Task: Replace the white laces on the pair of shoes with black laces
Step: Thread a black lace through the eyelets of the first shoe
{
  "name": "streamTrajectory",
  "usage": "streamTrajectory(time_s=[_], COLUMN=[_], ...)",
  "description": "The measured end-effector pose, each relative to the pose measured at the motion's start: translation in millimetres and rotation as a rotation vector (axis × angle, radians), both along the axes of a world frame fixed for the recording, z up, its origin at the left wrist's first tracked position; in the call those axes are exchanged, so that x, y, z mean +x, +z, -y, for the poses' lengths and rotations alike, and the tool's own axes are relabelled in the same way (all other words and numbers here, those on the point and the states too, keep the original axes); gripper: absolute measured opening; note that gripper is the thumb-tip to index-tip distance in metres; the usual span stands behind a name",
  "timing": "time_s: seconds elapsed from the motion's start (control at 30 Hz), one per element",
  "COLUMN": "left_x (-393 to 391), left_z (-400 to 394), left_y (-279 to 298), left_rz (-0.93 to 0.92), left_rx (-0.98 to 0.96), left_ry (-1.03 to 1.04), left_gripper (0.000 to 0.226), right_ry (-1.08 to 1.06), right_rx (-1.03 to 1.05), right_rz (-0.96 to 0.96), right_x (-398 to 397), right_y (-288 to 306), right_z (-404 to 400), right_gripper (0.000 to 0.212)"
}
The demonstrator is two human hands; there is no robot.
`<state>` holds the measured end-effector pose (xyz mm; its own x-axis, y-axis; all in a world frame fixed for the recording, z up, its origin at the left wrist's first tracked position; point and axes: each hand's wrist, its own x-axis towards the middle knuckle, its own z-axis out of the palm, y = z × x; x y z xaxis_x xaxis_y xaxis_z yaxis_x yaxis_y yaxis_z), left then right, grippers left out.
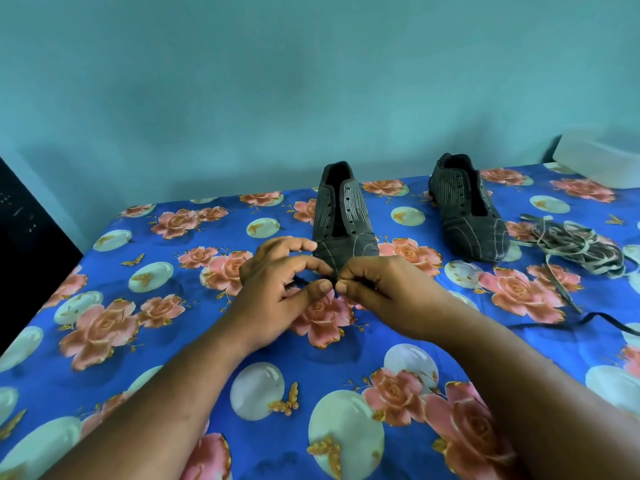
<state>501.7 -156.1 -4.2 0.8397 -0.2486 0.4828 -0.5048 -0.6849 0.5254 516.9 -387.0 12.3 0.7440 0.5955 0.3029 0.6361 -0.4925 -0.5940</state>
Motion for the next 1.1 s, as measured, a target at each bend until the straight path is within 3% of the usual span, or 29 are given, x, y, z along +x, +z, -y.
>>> streamTrajectory(time_s=[0.23, 0.37, 0.5, 0.6, 0.7, 0.8, 1.0, 1.1], left_x=[-2, 14, 23, 18, 6, -6, 1, 13], left_z=[1, -26, -53, -43, -16, 7, 2, -17], left_y=[1, 1, -6, -2, 7, 3, 0, -5], left_rz=[0.01, 0.165, -0.042, 0.013, 0.159, 0.175, 0.268, 0.181], left_rx=[0.051, 0.254, 0.248, 0.21, 0.159, 0.196, 0.245, 0.149], left_ry=[-0.005, 0.385, 0.651, 0.535, 0.208, 0.003, 0.06, 0.307], left_gripper=[0.032, 0.021, 0.018, 0.025, 0.048, 0.046, 0.031, 0.03], right_ry=[0.0, 0.009, 0.015, 0.001, -0.015, -0.001, -0.011, -0.007], right_rx=[-0.005, -0.032, -0.025, -0.009, 0.005, 0.013, -0.015, -0.021], right_rz=[0.007, 0.009, 0.018, 0.017, 0.021, 0.034, 0.039, 0.03], right_x=[-2, -3, -5, -6, -5, -5, -3, -4], right_y=[0, 2, 5, 5, 6, 5, 3, 4], right_z=[0, 1, 1, 1, 0, 0, -1, -3], right_gripper=[0.018, 0.026, 0.028, 0.028, 0.024, 0.023, 0.024, 0.027])
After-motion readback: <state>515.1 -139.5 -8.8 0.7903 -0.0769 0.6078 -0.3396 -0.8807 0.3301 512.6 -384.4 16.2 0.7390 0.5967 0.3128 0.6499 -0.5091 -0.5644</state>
